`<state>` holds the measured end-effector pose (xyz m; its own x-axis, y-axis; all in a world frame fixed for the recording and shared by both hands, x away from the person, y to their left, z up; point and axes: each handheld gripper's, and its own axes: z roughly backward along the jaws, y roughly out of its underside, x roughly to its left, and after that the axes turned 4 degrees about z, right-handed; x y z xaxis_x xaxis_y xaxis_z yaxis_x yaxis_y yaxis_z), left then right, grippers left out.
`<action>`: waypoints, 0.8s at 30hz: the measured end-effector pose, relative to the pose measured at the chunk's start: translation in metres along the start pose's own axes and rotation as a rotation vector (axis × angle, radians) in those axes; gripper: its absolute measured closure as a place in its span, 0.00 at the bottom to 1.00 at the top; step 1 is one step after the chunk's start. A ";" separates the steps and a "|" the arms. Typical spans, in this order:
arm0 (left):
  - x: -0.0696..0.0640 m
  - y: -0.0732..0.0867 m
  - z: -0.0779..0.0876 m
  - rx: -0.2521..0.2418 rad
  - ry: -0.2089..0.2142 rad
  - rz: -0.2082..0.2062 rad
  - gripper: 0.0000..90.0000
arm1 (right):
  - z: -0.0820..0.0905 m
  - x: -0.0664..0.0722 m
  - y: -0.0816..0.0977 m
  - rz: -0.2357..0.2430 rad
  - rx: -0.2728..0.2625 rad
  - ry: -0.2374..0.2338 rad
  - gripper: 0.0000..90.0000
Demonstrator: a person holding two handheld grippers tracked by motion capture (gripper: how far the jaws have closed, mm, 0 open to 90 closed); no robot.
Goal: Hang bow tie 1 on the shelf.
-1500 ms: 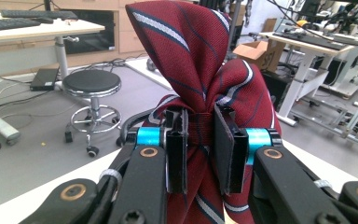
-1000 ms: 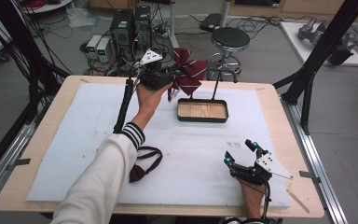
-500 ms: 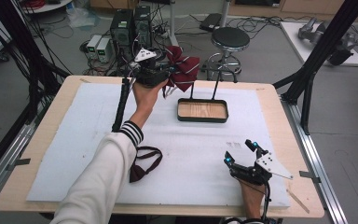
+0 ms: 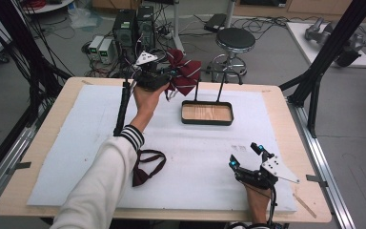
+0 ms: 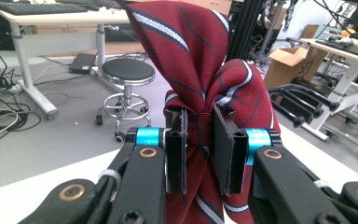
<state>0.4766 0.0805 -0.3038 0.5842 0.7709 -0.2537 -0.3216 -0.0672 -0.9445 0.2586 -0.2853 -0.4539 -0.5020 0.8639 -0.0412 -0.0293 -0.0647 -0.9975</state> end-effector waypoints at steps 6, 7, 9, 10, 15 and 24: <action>0.005 0.005 0.001 0.015 0.021 0.009 0.84 | 0.000 0.000 0.000 0.000 0.001 0.001 0.10; 0.006 0.005 0.000 0.024 0.026 0.008 0.84 | 0.000 0.000 0.000 0.001 -0.002 -0.001 0.10; 0.006 0.007 -0.001 0.036 0.021 -0.009 0.84 | 0.000 0.000 0.000 -0.002 0.001 0.001 0.10; 0.006 0.008 -0.001 0.040 0.022 -0.007 0.84 | 0.000 0.000 0.000 0.002 -0.002 0.000 0.10; 0.008 0.011 -0.003 0.057 0.013 -0.016 0.84 | 0.000 0.000 0.000 -0.003 0.001 0.000 0.10; 0.012 0.015 -0.002 0.074 0.030 -0.003 0.82 | 0.000 0.000 0.000 0.000 -0.002 -0.002 0.10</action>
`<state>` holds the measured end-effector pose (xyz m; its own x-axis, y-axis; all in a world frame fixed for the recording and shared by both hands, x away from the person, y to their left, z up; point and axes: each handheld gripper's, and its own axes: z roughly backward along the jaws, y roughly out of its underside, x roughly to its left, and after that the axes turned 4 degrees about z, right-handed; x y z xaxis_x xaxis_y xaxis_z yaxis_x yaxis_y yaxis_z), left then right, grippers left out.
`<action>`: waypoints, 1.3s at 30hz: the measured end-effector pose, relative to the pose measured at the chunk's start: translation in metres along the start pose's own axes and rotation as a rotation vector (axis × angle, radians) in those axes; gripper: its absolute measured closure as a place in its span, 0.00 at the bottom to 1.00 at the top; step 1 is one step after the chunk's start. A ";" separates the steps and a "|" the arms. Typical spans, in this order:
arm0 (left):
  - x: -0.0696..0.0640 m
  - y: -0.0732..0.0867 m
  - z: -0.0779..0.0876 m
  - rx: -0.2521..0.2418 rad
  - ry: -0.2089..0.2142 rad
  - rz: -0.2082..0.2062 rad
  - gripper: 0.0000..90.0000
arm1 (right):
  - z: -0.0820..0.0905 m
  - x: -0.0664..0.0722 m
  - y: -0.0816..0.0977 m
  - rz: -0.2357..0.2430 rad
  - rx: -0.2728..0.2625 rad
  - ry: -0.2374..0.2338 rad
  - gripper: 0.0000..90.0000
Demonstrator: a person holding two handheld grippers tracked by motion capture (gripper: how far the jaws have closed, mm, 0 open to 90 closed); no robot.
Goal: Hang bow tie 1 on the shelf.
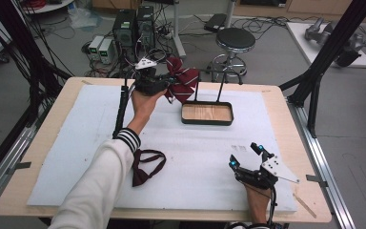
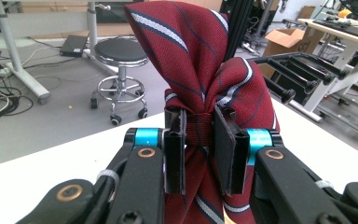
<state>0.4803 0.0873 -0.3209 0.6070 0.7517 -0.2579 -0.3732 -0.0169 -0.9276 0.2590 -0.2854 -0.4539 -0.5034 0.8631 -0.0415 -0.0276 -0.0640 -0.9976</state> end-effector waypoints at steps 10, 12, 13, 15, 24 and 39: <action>0.002 0.000 0.003 0.012 -0.011 -0.003 0.65 | 0.000 0.000 0.000 0.001 0.002 0.002 0.10; 0.001 -0.001 0.003 0.008 -0.026 -0.016 0.58 | 0.000 0.000 0.000 0.001 0.002 0.002 0.10; 0.001 -0.001 0.004 0.006 -0.025 -0.026 0.54 | 0.000 0.000 0.000 0.003 0.001 0.001 0.10; 0.001 -0.001 0.006 -0.005 -0.038 -0.034 0.48 | 0.000 0.000 0.000 0.002 0.001 0.001 0.10; 0.002 0.000 0.015 -0.021 -0.008 -0.083 0.30 | 0.000 0.000 0.000 0.001 0.002 0.001 0.10; 0.001 0.004 0.031 -0.016 0.058 -0.148 0.16 | -0.001 0.000 0.000 -0.005 0.012 0.003 0.10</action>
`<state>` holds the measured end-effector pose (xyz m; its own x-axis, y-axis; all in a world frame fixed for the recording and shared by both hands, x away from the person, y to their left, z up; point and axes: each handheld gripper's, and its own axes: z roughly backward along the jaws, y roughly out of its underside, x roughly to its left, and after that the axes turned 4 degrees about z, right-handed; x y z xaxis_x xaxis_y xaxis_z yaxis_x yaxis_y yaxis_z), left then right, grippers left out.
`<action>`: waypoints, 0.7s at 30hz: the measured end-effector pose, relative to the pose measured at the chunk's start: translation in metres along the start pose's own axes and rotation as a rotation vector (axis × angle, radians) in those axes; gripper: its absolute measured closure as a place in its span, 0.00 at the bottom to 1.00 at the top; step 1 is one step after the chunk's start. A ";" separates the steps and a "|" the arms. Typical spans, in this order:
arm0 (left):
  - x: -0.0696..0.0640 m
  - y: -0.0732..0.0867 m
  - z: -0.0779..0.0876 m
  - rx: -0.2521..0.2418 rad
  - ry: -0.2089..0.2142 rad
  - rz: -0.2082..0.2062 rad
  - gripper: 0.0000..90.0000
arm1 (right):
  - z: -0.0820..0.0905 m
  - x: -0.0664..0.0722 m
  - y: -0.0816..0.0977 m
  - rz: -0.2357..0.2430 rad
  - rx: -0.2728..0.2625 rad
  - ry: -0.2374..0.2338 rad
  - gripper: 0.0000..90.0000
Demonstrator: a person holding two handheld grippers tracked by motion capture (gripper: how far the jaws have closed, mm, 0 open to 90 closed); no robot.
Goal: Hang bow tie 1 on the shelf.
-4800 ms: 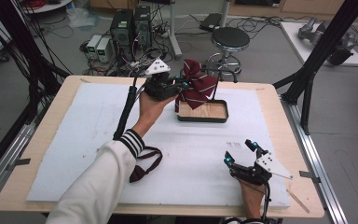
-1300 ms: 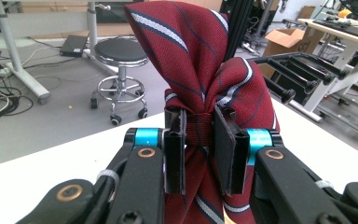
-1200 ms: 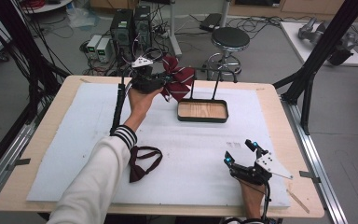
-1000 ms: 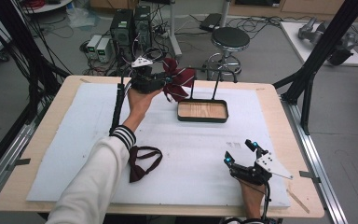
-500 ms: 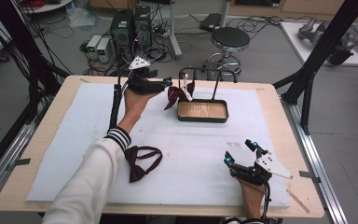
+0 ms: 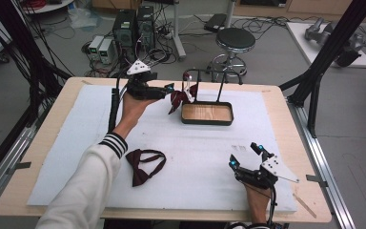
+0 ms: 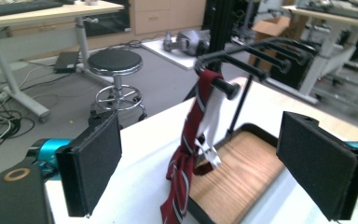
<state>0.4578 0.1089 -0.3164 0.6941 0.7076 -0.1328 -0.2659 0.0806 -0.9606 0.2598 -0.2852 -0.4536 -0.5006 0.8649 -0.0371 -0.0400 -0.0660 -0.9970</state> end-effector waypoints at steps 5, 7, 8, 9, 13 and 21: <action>0.002 0.001 0.013 -0.029 0.023 -0.022 0.13 | 0.000 0.000 0.000 -0.003 0.001 0.000 0.10; 0.003 0.002 0.020 -0.032 0.023 -0.034 0.13 | 0.000 0.000 0.000 -0.009 0.004 0.003 0.10; 0.003 0.002 0.024 -0.036 0.030 -0.036 0.13 | 0.000 0.000 0.000 -0.012 0.007 0.004 0.10; 0.003 0.003 0.028 -0.039 0.033 -0.039 0.13 | -0.001 0.000 0.000 -0.012 0.007 0.004 0.10; 0.004 0.008 0.047 -0.060 0.046 -0.045 0.13 | -0.001 -0.001 0.000 -0.007 0.010 0.005 0.10; 0.012 0.023 0.088 -0.098 0.053 -0.040 0.13 | -0.001 -0.001 0.000 -0.005 0.010 0.006 0.10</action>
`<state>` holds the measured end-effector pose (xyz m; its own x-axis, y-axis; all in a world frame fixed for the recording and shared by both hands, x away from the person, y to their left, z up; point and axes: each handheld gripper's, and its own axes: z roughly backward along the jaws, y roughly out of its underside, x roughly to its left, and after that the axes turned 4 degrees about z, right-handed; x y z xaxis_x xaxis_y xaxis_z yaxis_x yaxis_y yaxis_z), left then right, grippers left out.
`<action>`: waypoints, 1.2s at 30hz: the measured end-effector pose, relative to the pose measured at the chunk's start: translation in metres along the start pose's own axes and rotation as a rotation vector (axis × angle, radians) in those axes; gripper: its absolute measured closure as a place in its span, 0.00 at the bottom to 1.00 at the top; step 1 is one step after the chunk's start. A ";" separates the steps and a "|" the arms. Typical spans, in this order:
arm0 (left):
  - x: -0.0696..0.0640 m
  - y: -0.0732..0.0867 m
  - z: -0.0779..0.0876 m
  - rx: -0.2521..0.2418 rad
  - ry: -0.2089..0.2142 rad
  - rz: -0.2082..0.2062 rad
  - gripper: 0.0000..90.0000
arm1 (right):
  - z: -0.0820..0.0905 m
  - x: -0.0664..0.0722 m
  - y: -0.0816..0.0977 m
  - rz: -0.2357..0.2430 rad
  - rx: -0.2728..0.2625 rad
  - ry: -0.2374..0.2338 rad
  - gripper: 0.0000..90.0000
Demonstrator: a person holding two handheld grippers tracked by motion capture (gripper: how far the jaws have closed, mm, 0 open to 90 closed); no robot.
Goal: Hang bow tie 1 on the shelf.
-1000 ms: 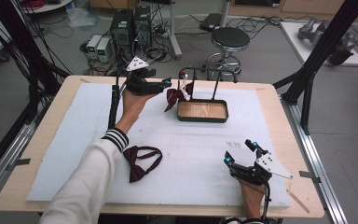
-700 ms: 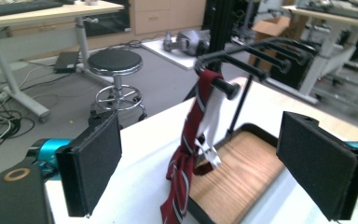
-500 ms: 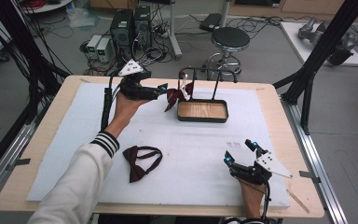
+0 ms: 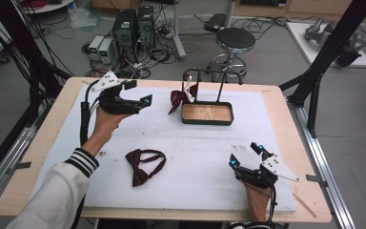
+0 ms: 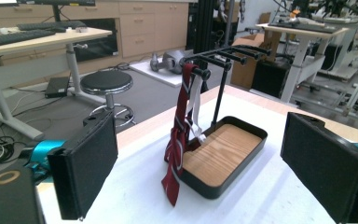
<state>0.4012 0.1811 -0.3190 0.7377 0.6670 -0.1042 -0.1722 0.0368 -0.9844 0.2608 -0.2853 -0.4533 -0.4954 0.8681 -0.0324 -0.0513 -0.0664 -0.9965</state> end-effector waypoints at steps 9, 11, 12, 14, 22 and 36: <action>-0.005 0.020 0.042 -0.023 -0.027 -0.013 0.13 | 0.000 0.000 0.000 0.005 -0.001 -0.002 0.10; -0.007 0.025 0.051 -0.028 -0.029 -0.027 0.13 | 0.000 0.000 0.000 0.005 -0.001 0.000 0.10; -0.007 0.027 0.056 -0.037 -0.032 -0.029 0.13 | 0.000 0.000 0.000 0.007 -0.001 0.001 0.10; -0.009 0.032 0.065 -0.048 -0.051 -0.040 0.13 | 0.001 0.001 0.000 0.004 -0.001 0.002 0.10; -0.008 0.060 0.097 -0.047 -0.101 -0.035 0.13 | 0.000 0.001 0.000 0.009 -0.005 0.002 0.10; -0.007 0.082 0.107 -0.042 -0.114 -0.013 0.13 | 0.001 0.001 0.000 0.012 -0.006 0.005 0.10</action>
<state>0.3119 0.2590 -0.3836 0.6604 0.7469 -0.0774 -0.1341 0.0159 -0.9908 0.2599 -0.2848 -0.4535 -0.4914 0.8698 -0.0448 -0.0400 -0.0739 -0.9965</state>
